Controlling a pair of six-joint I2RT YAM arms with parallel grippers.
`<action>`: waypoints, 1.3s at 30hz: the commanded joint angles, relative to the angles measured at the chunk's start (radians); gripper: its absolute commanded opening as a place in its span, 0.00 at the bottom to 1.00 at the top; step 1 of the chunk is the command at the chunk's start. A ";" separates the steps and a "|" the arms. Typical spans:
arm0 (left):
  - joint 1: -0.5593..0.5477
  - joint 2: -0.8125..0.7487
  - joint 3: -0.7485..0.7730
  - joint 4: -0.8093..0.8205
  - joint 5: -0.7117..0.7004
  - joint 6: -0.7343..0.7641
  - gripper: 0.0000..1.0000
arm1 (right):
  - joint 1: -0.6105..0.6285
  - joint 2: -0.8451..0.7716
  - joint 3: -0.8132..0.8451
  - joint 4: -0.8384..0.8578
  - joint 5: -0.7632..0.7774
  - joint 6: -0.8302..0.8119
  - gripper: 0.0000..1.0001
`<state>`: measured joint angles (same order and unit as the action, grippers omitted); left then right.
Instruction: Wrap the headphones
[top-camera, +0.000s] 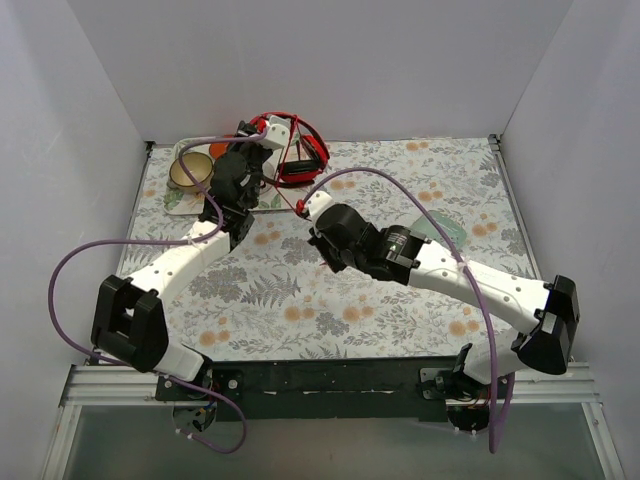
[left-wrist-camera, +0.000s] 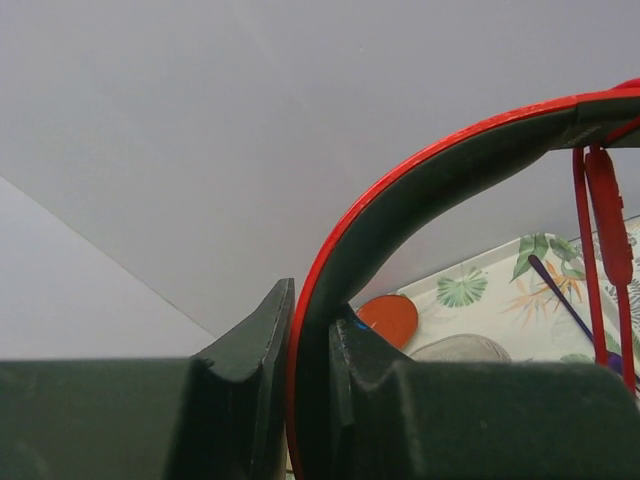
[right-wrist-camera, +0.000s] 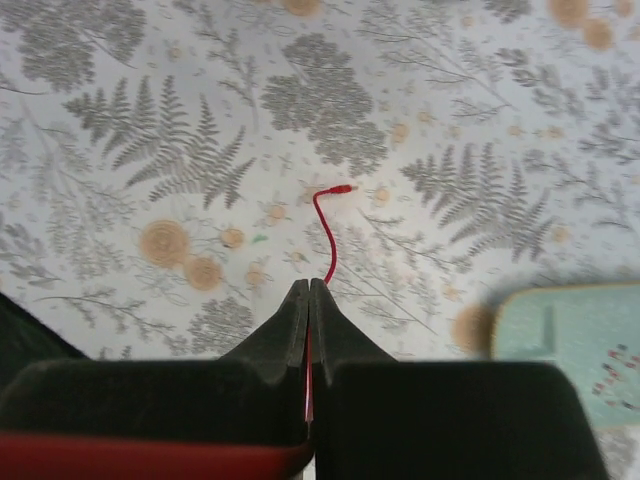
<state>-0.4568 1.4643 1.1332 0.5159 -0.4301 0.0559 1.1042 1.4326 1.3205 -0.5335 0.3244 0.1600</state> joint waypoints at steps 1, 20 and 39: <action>0.044 -0.015 -0.064 0.079 -0.042 0.131 0.00 | 0.048 -0.095 0.196 -0.046 0.172 -0.201 0.01; -0.071 -0.235 -0.220 -0.560 0.247 -0.037 0.00 | -0.203 0.085 0.563 -0.025 0.338 -0.514 0.01; -0.115 -0.348 -0.116 -0.912 0.459 -0.223 0.00 | -0.658 0.072 0.467 0.118 -0.139 -0.395 0.01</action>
<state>-0.5621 1.1713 1.0302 -0.1402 -0.0273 -0.2153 0.5831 1.5757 1.7611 -0.6384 0.1669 -0.3119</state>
